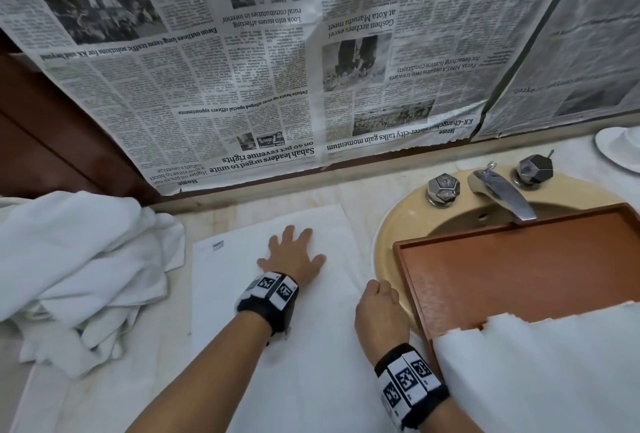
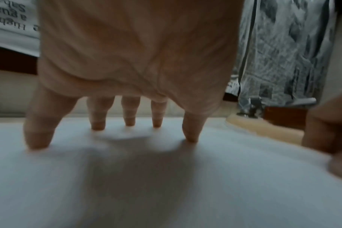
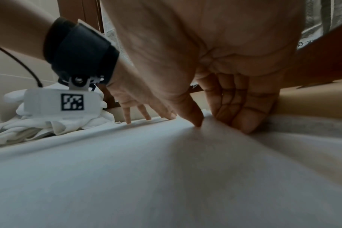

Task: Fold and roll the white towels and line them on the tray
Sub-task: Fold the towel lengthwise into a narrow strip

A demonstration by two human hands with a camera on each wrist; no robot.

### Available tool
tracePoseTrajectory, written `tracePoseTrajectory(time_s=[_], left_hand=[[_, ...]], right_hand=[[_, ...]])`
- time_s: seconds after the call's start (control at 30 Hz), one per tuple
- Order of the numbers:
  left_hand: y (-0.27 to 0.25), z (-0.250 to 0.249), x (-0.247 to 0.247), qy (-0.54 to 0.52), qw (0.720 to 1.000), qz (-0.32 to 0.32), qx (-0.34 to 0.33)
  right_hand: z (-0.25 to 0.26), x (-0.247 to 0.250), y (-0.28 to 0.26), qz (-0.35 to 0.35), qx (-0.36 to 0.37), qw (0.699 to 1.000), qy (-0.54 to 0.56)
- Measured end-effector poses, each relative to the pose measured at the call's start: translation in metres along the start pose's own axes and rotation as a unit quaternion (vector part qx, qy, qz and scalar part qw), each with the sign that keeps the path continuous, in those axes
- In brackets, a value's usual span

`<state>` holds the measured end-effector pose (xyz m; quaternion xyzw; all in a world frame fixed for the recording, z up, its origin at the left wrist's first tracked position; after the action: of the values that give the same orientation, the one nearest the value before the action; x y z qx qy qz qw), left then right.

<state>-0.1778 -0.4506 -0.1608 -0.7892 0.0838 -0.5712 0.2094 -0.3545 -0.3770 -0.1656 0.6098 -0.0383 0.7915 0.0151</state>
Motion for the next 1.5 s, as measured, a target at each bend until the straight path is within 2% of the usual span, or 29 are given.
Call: tracePoseTrajectory(time_s=[0.17,0.33,0.47,0.6,0.73,0.8,0.9,1.1,1.17,1.27,1.37,1.43,1.5], left_hand=[[0.011,0.003,-0.011,-0.005,1.000,-0.005,-0.031],[0.024,0.000,-0.007,-0.015,0.998,-0.013,-0.056],[0.031,-0.003,0.002,-0.017,0.997,-0.033,-0.061],[0.039,-0.023,0.012,-0.006,0.997,-0.053,-0.048],[0.038,-0.056,0.013,0.004,0.987,-0.107,-0.118],[0.037,-0.065,0.006,-0.004,0.985,-0.117,-0.126],[0.038,-0.075,0.001,0.013,0.988,-0.103,-0.118],[0.043,-0.097,-0.002,0.075,0.993,-0.032,-0.085],[0.044,-0.101,-0.002,0.056,0.996,-0.019,-0.064],[0.044,-0.104,-0.001,0.045,0.998,-0.009,-0.046],[0.041,-0.103,0.002,0.003,0.999,-0.018,-0.026],[0.041,-0.099,0.009,-0.092,0.994,-0.054,-0.026],[0.039,-0.092,0.020,-0.218,0.970,-0.094,-0.062]], right_hand=[[0.000,-0.001,0.002,-0.018,-0.006,1.000,0.008],[0.002,-0.002,0.002,0.011,-0.013,1.000,0.008],[0.002,-0.001,0.002,0.006,-0.014,1.000,-0.009],[0.002,0.005,0.004,-0.006,-0.014,1.000,-0.017],[0.002,0.009,0.006,-0.010,-0.027,0.999,-0.015],[0.002,0.009,0.007,0.002,-0.035,0.999,-0.013],[0.003,0.011,0.007,0.024,-0.044,0.999,-0.003],[0.004,0.019,0.006,0.047,-0.054,0.997,0.003],[0.001,0.028,0.005,0.026,-0.059,0.998,-0.020],[-0.003,0.032,0.005,0.086,-0.078,0.992,-0.057],[-0.007,0.036,-0.002,0.107,-0.077,0.991,-0.009],[-0.010,0.042,-0.006,0.110,-0.082,0.990,0.033],[-0.011,0.049,-0.011,0.103,-0.071,0.990,0.067]])
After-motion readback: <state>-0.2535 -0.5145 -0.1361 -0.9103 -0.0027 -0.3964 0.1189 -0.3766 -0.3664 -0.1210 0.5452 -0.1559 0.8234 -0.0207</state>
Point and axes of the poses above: each hand's wrist, its own y-axis towards the middle knuckle, its own x-axis out of the back of the hand, z = x × y, the point moved 4 cm from there along y, towards the middle knuckle, and after that the axes turned 6 degrees about -x, right-handed, at the moved point
